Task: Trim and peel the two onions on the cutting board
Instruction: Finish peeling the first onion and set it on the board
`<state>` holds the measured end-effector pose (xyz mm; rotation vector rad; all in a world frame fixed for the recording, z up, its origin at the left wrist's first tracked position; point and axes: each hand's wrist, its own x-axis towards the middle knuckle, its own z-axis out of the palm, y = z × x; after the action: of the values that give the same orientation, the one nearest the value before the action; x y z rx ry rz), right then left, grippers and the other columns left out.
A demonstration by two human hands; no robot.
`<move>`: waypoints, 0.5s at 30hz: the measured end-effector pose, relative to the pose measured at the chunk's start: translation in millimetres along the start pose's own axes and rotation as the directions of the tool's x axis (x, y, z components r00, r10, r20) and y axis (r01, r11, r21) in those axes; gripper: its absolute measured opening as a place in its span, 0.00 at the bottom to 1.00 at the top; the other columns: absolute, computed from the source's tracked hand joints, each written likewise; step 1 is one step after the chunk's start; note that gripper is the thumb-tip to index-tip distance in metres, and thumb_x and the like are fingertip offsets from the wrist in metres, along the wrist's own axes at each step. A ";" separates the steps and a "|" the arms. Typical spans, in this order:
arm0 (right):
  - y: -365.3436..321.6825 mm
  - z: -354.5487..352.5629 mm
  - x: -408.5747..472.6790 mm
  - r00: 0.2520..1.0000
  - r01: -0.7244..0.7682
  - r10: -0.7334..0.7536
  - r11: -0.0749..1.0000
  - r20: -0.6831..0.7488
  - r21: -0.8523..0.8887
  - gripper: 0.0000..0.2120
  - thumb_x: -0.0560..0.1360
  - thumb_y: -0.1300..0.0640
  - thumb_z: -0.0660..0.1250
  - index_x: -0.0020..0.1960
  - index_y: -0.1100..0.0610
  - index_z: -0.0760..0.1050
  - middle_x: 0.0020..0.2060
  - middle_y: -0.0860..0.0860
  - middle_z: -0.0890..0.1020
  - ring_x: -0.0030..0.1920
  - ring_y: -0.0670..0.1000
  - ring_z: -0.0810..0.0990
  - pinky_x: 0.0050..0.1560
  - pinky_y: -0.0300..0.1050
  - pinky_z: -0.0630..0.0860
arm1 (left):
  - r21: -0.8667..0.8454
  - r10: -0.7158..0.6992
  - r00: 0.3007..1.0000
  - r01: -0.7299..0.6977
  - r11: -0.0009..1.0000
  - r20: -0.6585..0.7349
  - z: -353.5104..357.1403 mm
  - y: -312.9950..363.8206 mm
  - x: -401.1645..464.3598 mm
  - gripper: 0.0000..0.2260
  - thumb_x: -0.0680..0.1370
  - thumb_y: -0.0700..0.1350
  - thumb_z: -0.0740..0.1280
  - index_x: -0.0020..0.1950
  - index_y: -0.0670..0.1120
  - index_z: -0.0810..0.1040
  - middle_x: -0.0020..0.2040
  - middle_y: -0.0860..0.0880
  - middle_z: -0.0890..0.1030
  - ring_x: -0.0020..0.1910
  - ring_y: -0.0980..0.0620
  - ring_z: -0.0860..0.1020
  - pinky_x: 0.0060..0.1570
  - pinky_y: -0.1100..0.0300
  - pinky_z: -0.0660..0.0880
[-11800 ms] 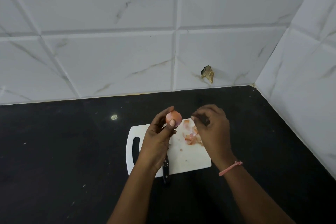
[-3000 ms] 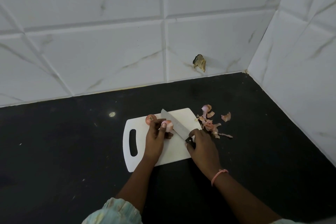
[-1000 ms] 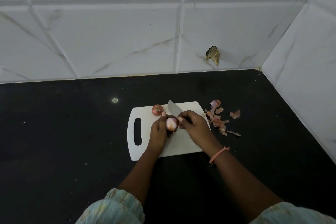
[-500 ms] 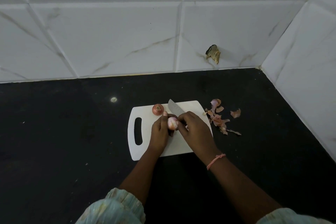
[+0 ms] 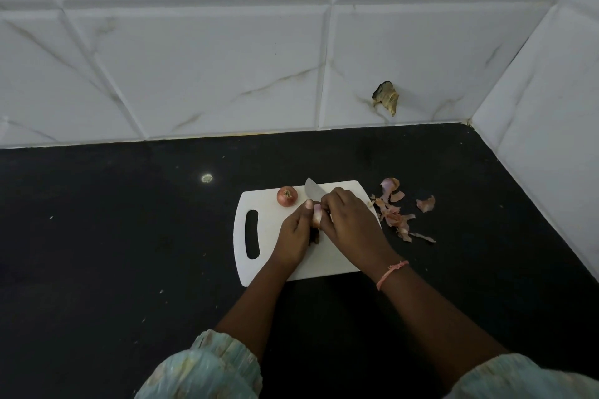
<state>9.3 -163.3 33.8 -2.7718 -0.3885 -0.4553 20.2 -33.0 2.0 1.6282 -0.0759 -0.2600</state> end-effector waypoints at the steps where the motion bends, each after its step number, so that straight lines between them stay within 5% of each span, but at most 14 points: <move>1: 0.8 -1.7 1.5 1.000 0.014 -0.014 1.000 0.005 -0.018 0.08 0.80 0.53 0.60 0.48 0.57 0.74 0.43 0.51 0.75 0.43 0.50 0.74 0.41 0.46 0.74 | 0.000 -0.009 1.000 0.009 1.000 0.006 1.0 1.0 0.2 0.21 0.84 0.56 0.51 0.47 0.49 0.80 0.35 0.45 0.78 0.33 0.54 0.75 0.36 0.63 0.73; 4: 2.4 -5.6 4.3 0.999 0.024 -0.025 1.000 0.044 0.006 0.09 0.79 0.53 0.58 0.48 0.57 0.74 0.44 0.52 0.76 0.44 0.50 0.74 0.42 0.46 0.74 | -0.026 -0.031 0.999 0.031 0.999 0.025 1.0 3.9 0.5 0.19 0.85 0.53 0.52 0.46 0.48 0.78 0.35 0.48 0.76 0.33 0.54 0.73 0.34 0.65 0.72; 9: 3.0 -4.0 1.5 0.993 -0.064 0.031 0.953 0.114 0.296 0.10 0.79 0.52 0.58 0.49 0.59 0.73 0.45 0.52 0.75 0.47 0.49 0.73 0.46 0.45 0.73 | 0.005 -0.016 0.997 0.016 1.000 0.076 -4.1 1.3 -0.4 0.19 0.86 0.52 0.51 0.47 0.48 0.77 0.35 0.46 0.76 0.34 0.53 0.73 0.36 0.63 0.72; 15: 9.6 -8.3 5.1 0.972 -0.172 0.082 0.884 0.218 0.435 0.05 0.79 0.58 0.62 0.50 0.60 0.74 0.45 0.52 0.77 0.45 0.47 0.74 0.45 0.35 0.69 | 0.037 0.005 0.995 -0.009 0.999 0.098 -5.2 -1.6 0.1 0.20 0.86 0.53 0.49 0.55 0.44 0.78 0.35 0.43 0.76 0.34 0.52 0.74 0.37 0.61 0.72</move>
<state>14.8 -173.7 40.7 -2.3673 -0.3044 -0.0465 21.3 -27.9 0.7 1.6519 -0.1618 -0.3346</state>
